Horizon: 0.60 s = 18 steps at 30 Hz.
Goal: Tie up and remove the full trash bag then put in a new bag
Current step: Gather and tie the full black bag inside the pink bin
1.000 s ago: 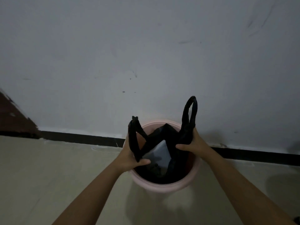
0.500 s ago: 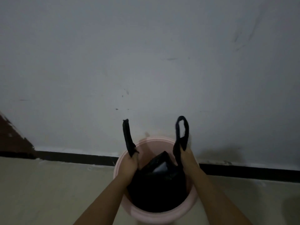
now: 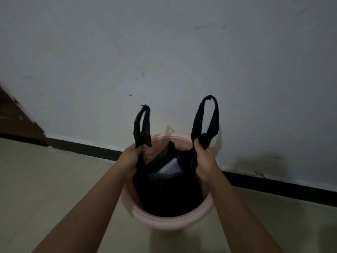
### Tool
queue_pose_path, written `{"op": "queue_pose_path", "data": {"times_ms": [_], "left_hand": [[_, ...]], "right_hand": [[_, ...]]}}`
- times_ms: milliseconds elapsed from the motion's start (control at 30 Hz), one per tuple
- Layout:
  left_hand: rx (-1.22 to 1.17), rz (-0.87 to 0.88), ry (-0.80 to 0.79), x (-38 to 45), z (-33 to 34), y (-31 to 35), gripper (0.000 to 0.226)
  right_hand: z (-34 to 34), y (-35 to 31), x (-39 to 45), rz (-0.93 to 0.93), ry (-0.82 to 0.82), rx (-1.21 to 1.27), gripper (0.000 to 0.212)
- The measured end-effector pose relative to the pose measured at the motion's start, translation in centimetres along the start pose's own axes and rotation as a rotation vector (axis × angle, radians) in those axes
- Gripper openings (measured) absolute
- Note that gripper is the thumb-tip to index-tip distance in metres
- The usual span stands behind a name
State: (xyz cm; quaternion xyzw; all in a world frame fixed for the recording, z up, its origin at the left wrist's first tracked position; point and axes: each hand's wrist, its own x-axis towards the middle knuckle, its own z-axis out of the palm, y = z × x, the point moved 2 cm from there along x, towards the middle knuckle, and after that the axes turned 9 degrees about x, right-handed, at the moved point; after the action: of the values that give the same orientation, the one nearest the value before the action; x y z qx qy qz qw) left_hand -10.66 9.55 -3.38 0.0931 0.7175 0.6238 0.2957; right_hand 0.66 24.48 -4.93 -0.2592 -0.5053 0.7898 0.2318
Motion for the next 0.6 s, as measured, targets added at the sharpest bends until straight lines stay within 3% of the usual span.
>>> {"op": "queue_pose_path", "data": {"times_ms": [67,200,233,333,433,600], "left_hand": [[0.039,0.075,0.031,-0.3,-0.3,-0.2,0.034],[0.342,0.123,0.108,-0.9,-0.3,-1.1,0.035],[0.331,0.102,0.129,-0.8,-0.2,-1.2,0.034],[0.160,-0.035,0.134,-0.5,-0.3,-1.2,0.031],[-0.164,-0.121,0.050,-0.4,-0.3,-0.8,0.035],[-0.158,-0.168,-0.083,0.9,-0.7,-0.9,0.040]], "right_hand": [[0.0,0.7,0.2,-0.010,-0.022,-0.031,0.050],[-0.1,0.4,0.0,0.043,-0.057,-0.103,0.028],[-0.1,0.0,0.2,0.039,-0.104,-0.118,0.023],[0.1,-0.9,0.4,0.013,-0.173,-0.098,0.038],[0.0,-0.7,0.8,0.049,-0.113,0.249,0.036],[1.2,-0.2,-0.1,-0.055,-0.136,0.292,0.032]]}}
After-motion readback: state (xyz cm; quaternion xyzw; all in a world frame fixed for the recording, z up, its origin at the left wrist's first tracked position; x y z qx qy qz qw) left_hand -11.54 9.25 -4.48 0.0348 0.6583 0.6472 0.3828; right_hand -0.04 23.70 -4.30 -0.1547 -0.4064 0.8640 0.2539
